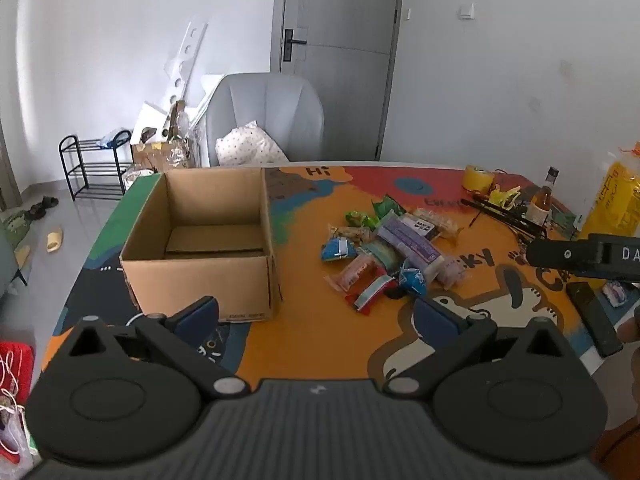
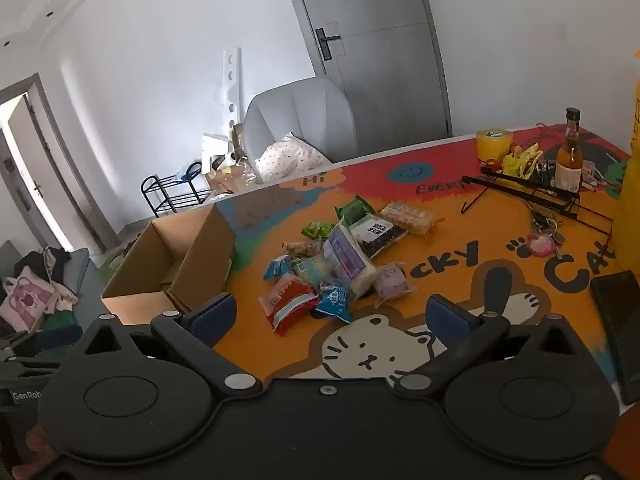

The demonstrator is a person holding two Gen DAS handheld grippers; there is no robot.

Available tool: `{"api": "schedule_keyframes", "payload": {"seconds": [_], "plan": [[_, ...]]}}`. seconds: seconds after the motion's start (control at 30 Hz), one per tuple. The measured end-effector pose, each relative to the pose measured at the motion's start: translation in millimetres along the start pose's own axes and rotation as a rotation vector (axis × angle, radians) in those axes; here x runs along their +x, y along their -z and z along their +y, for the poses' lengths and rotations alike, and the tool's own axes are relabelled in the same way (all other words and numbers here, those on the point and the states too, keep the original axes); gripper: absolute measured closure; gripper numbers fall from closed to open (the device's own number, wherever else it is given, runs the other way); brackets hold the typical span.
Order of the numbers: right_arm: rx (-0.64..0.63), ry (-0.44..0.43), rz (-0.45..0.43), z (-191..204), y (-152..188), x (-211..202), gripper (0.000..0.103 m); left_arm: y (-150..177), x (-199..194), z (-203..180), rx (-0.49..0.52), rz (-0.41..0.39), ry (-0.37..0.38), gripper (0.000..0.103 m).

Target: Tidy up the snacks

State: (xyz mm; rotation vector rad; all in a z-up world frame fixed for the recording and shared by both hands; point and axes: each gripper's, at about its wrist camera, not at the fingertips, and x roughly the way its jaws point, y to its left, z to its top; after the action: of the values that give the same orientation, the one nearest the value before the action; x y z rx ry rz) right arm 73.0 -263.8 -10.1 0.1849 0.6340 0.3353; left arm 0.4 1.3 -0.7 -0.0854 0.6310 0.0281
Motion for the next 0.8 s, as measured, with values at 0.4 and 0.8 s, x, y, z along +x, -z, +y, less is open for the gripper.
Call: {"api": "schedule_keyframes", "payload": {"seconds": [0.4,0.8], "plan": [[-0.059,-0.014,0.026,11.9,0.1,1.0,0.0,6.3,1.6,3.3,-0.001,-0.006,-0.014,0.0],[-0.081,-0.019,0.034,18.7,4.4,0.3,0.0,6.3,-0.4,7.3,-0.014,-0.006,-0.021,0.0]]}}
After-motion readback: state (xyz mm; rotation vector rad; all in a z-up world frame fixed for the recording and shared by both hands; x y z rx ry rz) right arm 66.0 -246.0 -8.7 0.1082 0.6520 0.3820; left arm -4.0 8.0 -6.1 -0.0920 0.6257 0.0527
